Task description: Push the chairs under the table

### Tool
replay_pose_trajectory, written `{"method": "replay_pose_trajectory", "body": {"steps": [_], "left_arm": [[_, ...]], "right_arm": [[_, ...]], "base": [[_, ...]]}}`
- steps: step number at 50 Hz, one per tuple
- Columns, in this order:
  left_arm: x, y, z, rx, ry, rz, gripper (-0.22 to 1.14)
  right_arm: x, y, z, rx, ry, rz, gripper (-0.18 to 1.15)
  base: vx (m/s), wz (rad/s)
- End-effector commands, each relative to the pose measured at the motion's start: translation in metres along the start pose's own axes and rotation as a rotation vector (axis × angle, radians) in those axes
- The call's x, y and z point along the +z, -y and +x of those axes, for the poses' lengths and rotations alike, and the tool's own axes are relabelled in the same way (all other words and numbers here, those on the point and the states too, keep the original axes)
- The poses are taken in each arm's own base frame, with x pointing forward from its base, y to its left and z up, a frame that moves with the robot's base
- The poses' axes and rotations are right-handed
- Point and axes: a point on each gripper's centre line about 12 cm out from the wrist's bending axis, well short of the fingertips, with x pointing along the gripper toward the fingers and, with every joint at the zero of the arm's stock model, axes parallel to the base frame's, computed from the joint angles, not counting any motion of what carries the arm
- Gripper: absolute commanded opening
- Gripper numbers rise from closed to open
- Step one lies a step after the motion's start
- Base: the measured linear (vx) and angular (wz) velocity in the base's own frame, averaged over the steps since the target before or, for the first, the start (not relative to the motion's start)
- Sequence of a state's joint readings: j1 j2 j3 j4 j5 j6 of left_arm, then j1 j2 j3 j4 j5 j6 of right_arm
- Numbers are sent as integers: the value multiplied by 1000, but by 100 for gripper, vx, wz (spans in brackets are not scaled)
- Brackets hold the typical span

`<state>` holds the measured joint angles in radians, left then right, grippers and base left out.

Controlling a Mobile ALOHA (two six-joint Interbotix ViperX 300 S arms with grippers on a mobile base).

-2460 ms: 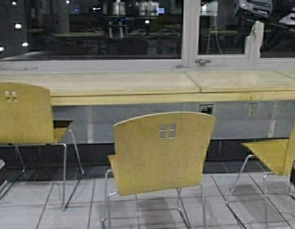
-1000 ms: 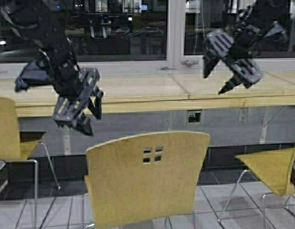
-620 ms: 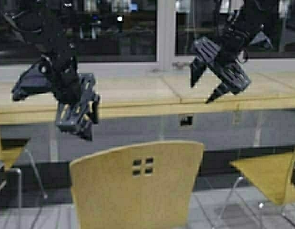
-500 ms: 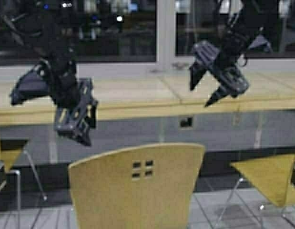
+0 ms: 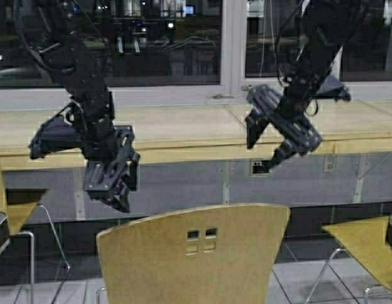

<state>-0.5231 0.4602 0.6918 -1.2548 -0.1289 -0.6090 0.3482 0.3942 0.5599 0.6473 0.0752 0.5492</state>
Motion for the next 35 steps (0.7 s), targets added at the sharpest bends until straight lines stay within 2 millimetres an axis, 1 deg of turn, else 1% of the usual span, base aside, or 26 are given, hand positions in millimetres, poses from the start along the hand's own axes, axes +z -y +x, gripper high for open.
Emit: {"method": "replay_pose_trajectory", "body": {"steps": [1, 7, 15, 20, 35], "left_arm": [[-5, 6, 5, -3, -17, 1, 88], [-7, 3, 14, 16, -20, 4, 88], [-11, -3, 27, 54, -39, 7, 88], [-11, -7, 34, 69, -37, 8, 88], [-15, -2, 58, 72, -36, 4, 88]], "right_arm": [[5, -6, 4, 12, 6, 6, 91], [2, 2, 16, -19, -7, 6, 91], [1, 5, 34, -40, -18, 7, 91], [-1, 10, 44, -63, -34, 5, 91], [0, 12, 72, -83, -47, 5, 91]], "base": [[8, 6], [7, 5], [7, 4], [4, 3], [3, 2]]}}
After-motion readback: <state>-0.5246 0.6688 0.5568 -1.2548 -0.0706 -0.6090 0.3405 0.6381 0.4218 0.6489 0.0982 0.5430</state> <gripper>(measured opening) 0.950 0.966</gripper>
